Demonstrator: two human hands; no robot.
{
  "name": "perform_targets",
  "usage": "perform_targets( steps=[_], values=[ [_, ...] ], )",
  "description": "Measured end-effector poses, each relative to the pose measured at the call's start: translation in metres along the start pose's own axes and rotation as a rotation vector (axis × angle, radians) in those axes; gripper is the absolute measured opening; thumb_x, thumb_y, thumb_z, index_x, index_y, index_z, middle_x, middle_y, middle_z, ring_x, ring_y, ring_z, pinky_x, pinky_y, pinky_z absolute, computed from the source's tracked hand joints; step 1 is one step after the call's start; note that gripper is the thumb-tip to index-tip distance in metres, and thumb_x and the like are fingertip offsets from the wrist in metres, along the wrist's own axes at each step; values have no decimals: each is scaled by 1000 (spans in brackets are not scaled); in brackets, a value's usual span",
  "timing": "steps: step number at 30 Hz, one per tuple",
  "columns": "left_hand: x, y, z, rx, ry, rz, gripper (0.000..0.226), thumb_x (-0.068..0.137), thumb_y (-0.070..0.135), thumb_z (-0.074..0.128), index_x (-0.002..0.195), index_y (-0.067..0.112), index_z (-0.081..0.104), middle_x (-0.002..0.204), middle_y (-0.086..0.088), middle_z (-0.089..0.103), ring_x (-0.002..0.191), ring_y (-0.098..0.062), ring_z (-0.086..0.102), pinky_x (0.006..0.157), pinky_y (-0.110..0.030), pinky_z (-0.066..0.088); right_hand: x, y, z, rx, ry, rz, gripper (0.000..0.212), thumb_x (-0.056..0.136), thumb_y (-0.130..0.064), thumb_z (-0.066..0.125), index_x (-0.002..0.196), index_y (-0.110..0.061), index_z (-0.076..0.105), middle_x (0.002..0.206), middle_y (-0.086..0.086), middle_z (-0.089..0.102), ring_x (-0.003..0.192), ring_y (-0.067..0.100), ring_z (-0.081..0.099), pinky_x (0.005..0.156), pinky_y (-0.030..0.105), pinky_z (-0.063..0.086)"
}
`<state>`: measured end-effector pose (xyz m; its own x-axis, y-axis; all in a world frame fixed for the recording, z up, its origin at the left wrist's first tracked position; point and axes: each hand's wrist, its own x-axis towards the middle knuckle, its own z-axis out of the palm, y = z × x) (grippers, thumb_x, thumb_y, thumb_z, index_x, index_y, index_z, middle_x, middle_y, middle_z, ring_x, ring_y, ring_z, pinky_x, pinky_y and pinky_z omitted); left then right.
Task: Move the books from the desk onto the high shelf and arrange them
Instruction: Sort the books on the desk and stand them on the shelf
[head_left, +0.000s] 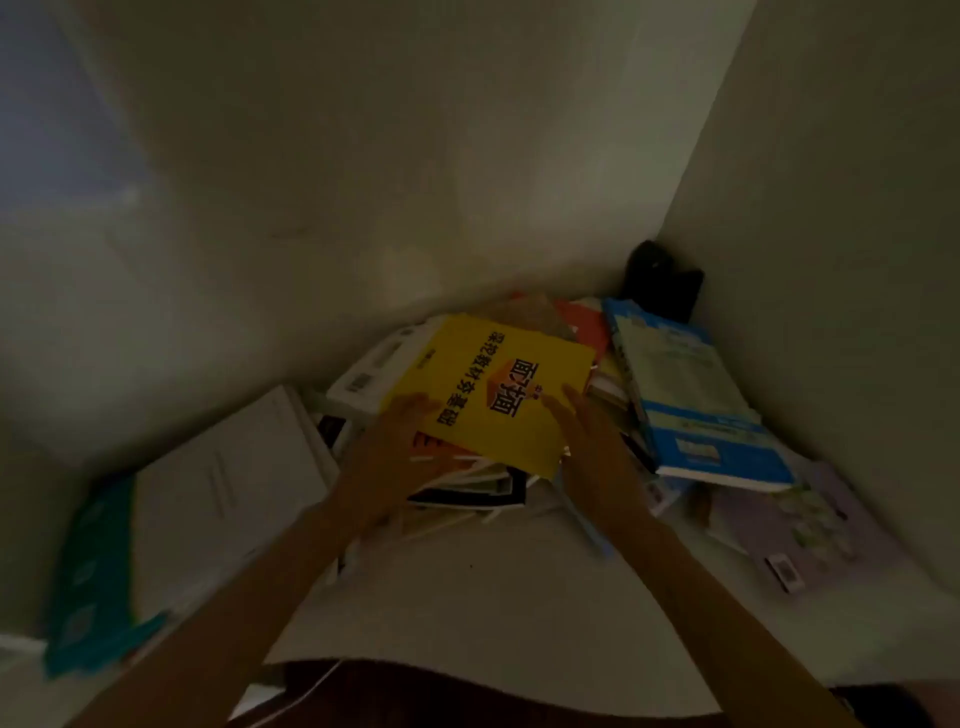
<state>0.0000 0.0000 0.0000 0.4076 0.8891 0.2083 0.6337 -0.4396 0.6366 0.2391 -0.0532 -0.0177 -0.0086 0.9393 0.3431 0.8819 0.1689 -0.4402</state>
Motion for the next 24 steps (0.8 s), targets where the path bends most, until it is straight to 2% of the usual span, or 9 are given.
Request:
perform_targets(
  steps=[4, 6, 7, 10, 13, 16, 18, 22, 24],
  values=[
    [35, -27, 11, 166, -180, 158, 112, 58, 93, 30, 143, 19, 32, 151, -6, 28, 137, -24, 28, 111, -48, 28, 15, 22, 18, -40, -79, 18, 52, 83, -16, 49, 133, -22, 36, 131, 25, 52, 116, 55, 46, 78, 72, 43],
    [41, -33, 12, 235, -299, 178, 113, 54, 97, 13, 144, 29, 16, 154, 3, 16, 142, -15, 12, 116, -43, 11, 10, 35, 20, -25, -25, -34, 39, 95, -25, 45, 132, -22, 39, 134, 17, 52, 124, 45, 43, 83, 71, 43],
    [42, -35, 12, 230, -304, 179, 113, 56, 96, 11, 145, 28, 21, 154, 1, 21, 142, -17, 17, 116, -39, 10, 8, 39, 16, -22, -13, -86, 34, 99, -34, 38, 132, -23, 41, 136, 11, 51, 128, 36, 43, 91, 66, 42],
    [50, -31, 2, 292, -219, 340, 89, 78, 82, 18, 132, 18, 48, 131, -7, 56, 113, -25, 58, 98, -35, 41, 21, 23, -8, 78, 79, -152, 31, 100, -38, 32, 124, -27, 49, 129, -4, 56, 120, 20, 46, 101, 43, 35],
    [63, -26, -20, 249, -81, 495, 65, 90, 69, 20, 127, 21, 44, 111, -5, 68, 92, -18, 67, 76, -31, 55, 53, -15, -41, 213, 200, -156, 22, 98, -34, 39, 112, -25, 53, 117, -21, 52, 111, 8, 49, 98, 35, 37],
    [79, 14, -63, -54, 76, 276, 56, 87, 72, 25, 111, 30, 54, 70, 19, 65, 67, 3, 60, 53, -14, 47, 93, -53, -73, 287, 308, -75, 26, 96, -38, 41, 106, -19, 55, 97, -14, 50, 100, 15, 50, 93, 37, 42],
    [101, 43, -85, -257, 149, 161, 33, 86, 60, 43, 87, 28, 52, 59, 16, 60, 51, 3, 55, 44, -13, 41, 123, -74, -101, 341, 368, -13, 24, 97, -35, 41, 104, -19, 57, 84, -17, 50, 91, 17, 52, 86, 38, 43],
    [137, 77, -107, -502, 254, 67, 50, 89, 42, 51, 85, -8, 51, 81, -30, 58, 70, -34, 63, 60, -42, 54, 166, -77, -154, 355, 561, -25, 27, 98, -24, 38, 110, -14, 59, 102, -11, 56, 97, 4, 50, 86, 23, 38],
    [142, 78, -114, -589, 301, -73, 46, 92, 42, 48, 88, -4, 56, 83, -27, 61, 73, -31, 67, 60, -40, 57, 167, -45, -146, 235, 603, 80, 30, 98, -24, 40, 115, -6, 58, 113, 0, 54, 105, 9, 47, 90, 27, 36]
  ],
)
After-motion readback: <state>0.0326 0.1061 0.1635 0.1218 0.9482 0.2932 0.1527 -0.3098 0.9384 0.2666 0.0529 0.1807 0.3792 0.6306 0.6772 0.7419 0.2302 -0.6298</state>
